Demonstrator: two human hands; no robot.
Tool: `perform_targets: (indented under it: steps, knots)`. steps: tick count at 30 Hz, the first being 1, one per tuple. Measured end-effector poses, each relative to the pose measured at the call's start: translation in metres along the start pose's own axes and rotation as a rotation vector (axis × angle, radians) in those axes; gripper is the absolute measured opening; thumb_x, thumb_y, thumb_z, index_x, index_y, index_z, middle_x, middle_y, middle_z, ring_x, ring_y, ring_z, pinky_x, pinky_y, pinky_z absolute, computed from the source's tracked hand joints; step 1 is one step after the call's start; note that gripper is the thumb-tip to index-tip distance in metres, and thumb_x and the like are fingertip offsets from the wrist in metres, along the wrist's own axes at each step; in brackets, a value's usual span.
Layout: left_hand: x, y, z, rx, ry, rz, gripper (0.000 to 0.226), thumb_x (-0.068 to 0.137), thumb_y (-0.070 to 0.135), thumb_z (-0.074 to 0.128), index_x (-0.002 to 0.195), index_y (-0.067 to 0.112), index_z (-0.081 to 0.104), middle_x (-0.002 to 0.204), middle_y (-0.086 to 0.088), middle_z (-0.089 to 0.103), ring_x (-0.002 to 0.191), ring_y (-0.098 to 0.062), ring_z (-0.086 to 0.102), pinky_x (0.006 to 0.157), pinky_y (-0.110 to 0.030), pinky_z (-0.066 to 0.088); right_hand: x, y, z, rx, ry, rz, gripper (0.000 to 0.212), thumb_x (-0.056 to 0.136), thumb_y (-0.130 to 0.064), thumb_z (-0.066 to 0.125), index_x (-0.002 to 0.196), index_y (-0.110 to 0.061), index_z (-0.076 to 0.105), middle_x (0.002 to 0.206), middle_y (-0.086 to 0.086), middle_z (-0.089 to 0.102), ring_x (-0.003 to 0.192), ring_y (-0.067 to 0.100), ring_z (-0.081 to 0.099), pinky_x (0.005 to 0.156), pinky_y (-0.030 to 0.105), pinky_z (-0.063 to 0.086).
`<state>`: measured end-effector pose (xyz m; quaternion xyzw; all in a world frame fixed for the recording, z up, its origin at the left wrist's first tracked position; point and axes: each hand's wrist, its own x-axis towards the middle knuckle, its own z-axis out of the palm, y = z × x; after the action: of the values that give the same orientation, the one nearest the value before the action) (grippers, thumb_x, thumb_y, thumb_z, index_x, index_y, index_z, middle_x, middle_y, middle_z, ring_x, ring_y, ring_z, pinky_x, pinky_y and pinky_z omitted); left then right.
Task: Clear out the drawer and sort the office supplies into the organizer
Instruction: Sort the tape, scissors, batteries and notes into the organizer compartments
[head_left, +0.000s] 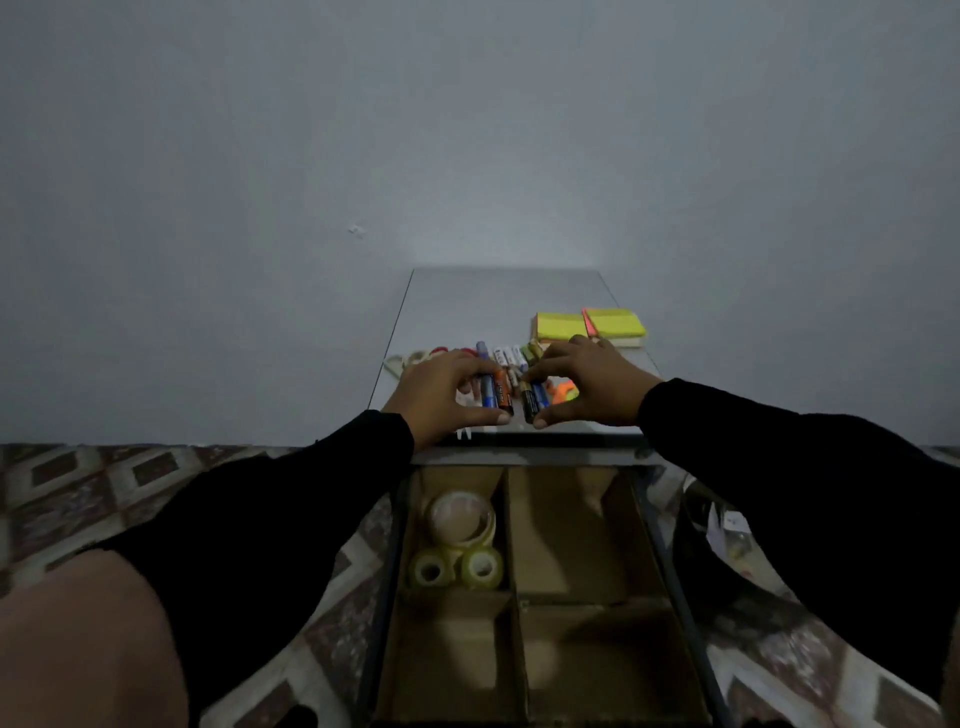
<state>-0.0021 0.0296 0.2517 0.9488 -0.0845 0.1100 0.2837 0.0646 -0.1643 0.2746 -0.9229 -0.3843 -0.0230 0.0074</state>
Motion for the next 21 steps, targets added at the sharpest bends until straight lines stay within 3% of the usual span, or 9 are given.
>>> perform_targets:
  steps: [4,8,14,18,21]
  knots:
    - [-0.048,0.013,0.009,-0.099,-0.060,-0.049,0.056,0.073,0.030,0.078,0.123,0.019,0.058,0.119,-0.001,0.056,0.092,-0.014,0.053,0.083,-0.028,0.049,-0.038,-0.021,0.019,-0.015,-0.049,-0.027,0.059,0.079,-0.055,0.062,0.129,-0.027,0.051,0.128,0.001,0.048,0.115,0.023,0.039,0.089,0.033,0.029]
    - [-0.086,0.015,0.027,-0.122,-0.093,-0.093,0.056,0.074,0.028,0.078,0.125,0.018,0.057,0.114,0.001,0.054,0.090,-0.007,0.053,0.078,-0.016,0.044,-0.070,-0.039,0.038,-0.023,-0.088,-0.021,0.061,0.079,-0.057,0.061,0.131,-0.027,0.050,0.128,0.001,0.047,0.116,0.021,0.038,0.088,0.032,0.029]
    - [-0.130,0.010,0.057,-0.108,-0.145,-0.144,0.055,0.075,0.027,0.077,0.126,0.018,0.057,0.106,0.001,0.050,0.076,-0.008,0.052,0.070,-0.019,0.041,-0.105,-0.059,0.067,0.004,-0.132,-0.023,0.059,0.079,-0.056,0.061,0.129,-0.028,0.050,0.128,-0.002,0.047,0.117,0.019,0.039,0.093,0.032,0.030]
    - [-0.149,0.005,0.074,-0.174,-0.150,-0.176,0.055,0.075,0.022,0.078,0.125,0.015,0.056,0.100,0.004,0.051,0.067,-0.003,0.053,0.063,-0.012,0.044,-0.118,-0.068,0.085,0.030,-0.148,-0.018,0.060,0.079,-0.055,0.062,0.131,-0.028,0.048,0.131,-0.003,0.046,0.121,0.019,0.037,0.097,0.034,0.029]
    - [-0.161,-0.005,0.090,-0.216,-0.161,-0.259,0.057,0.072,0.020,0.080,0.124,0.013,0.057,0.100,-0.006,0.060,0.066,-0.008,0.055,0.070,-0.023,0.050,-0.125,-0.076,0.099,0.059,-0.152,-0.007,0.061,0.079,-0.054,0.062,0.132,-0.029,0.047,0.131,-0.003,0.046,0.121,0.019,0.037,0.095,0.033,0.030]
